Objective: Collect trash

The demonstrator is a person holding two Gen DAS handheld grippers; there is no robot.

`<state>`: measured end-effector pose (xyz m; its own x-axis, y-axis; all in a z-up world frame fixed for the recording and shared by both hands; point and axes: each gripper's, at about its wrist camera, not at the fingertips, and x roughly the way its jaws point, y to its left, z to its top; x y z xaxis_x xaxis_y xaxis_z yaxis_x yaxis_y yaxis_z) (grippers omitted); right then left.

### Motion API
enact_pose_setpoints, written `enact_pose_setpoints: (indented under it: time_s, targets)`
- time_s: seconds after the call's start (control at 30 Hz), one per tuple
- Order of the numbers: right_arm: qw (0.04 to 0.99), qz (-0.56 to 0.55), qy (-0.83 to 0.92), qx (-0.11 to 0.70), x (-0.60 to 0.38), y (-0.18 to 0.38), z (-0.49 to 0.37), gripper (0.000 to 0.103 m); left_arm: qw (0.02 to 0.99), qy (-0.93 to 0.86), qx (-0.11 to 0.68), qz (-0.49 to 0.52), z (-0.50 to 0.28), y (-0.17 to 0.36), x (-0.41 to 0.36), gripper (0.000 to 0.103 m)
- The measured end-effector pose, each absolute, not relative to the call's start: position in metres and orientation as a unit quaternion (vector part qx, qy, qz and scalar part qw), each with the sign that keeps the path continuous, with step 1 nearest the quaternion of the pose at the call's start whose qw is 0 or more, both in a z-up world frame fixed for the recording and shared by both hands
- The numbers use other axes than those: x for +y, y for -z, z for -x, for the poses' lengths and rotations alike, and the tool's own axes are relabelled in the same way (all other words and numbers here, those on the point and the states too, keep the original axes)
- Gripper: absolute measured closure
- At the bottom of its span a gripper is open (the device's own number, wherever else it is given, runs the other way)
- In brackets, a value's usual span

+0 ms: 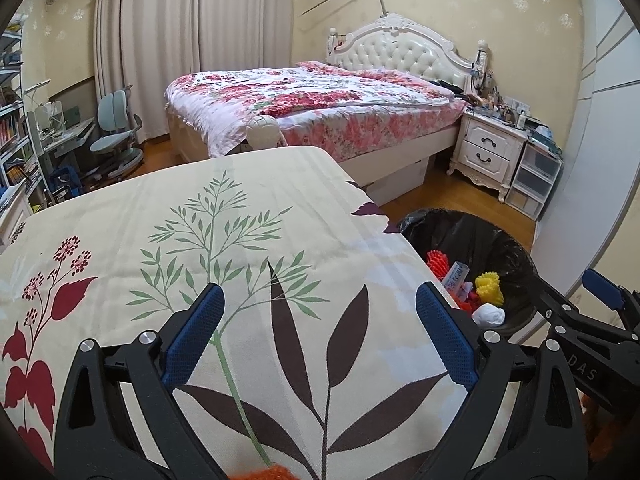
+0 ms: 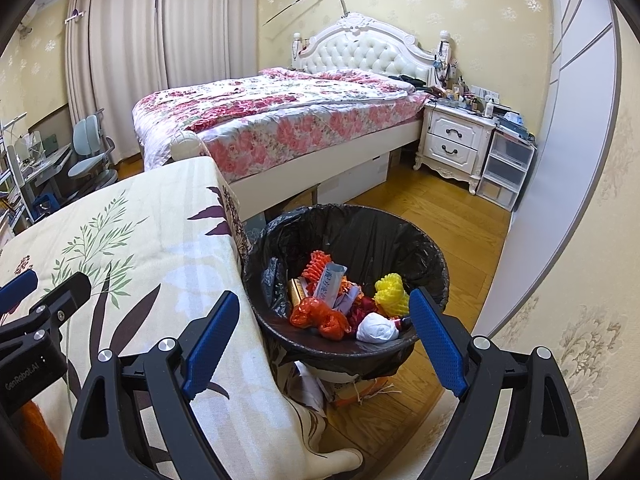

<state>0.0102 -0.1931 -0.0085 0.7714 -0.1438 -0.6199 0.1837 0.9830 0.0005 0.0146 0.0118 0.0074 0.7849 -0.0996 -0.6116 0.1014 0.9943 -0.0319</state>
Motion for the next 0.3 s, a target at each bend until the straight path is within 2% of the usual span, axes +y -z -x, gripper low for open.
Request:
enact_pose_setpoints:
  time_s: [0.3]
  targets:
    - [0.941,-0.01,0.039,0.337,-0.151,0.012,-0.023,0.019,0.938,-0.002,0.346,0.014,-0.026,-0.001,0.056,0.008]
